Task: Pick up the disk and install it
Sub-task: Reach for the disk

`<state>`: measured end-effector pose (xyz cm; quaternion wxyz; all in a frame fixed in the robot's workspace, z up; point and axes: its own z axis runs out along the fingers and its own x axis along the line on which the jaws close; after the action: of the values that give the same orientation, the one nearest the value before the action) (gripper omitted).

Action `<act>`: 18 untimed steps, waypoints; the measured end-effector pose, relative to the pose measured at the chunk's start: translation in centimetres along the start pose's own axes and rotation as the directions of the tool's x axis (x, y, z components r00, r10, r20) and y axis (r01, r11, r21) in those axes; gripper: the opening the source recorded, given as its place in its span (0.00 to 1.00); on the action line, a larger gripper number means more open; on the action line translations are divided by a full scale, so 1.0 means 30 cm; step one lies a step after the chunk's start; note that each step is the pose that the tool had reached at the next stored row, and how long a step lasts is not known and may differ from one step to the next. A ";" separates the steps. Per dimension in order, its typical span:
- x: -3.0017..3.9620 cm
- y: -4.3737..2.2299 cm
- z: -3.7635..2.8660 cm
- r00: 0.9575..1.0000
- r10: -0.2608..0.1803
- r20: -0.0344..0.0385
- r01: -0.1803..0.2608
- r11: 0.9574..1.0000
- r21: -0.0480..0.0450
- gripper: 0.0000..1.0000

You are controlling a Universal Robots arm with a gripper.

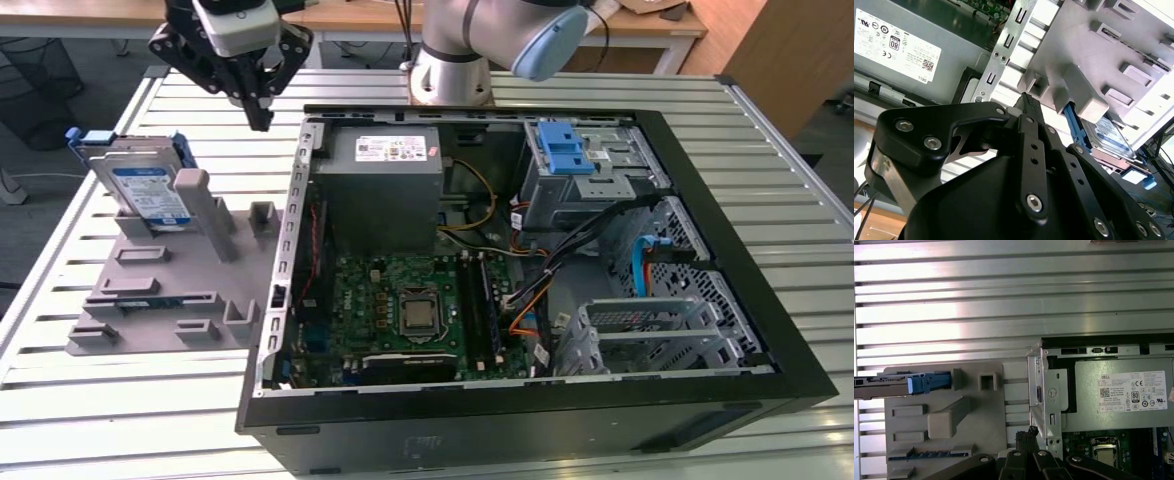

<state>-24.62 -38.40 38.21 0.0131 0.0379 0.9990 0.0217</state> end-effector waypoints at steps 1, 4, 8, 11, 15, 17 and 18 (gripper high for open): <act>0.001 0.000 0.000 1.000 0.000 0.000 0.000 1.000 0.000 0.11; 0.024 -0.001 -0.001 1.000 0.000 0.000 0.000 1.000 0.000 0.11; 0.054 0.014 0.000 1.000 0.000 0.000 0.000 1.000 0.000 0.11; 0.061 0.024 0.000 1.000 0.000 0.000 0.000 1.000 0.000 0.11; 0.064 0.029 0.000 1.000 0.000 0.000 0.000 1.000 0.000 0.11; 0.064 0.029 0.000 1.000 0.000 0.000 0.000 1.000 0.000 0.11; 0.064 0.030 0.000 1.000 0.000 0.000 0.000 1.000 0.000 0.11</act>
<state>-26.47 -37.37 38.20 0.0131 0.0378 0.9990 0.0217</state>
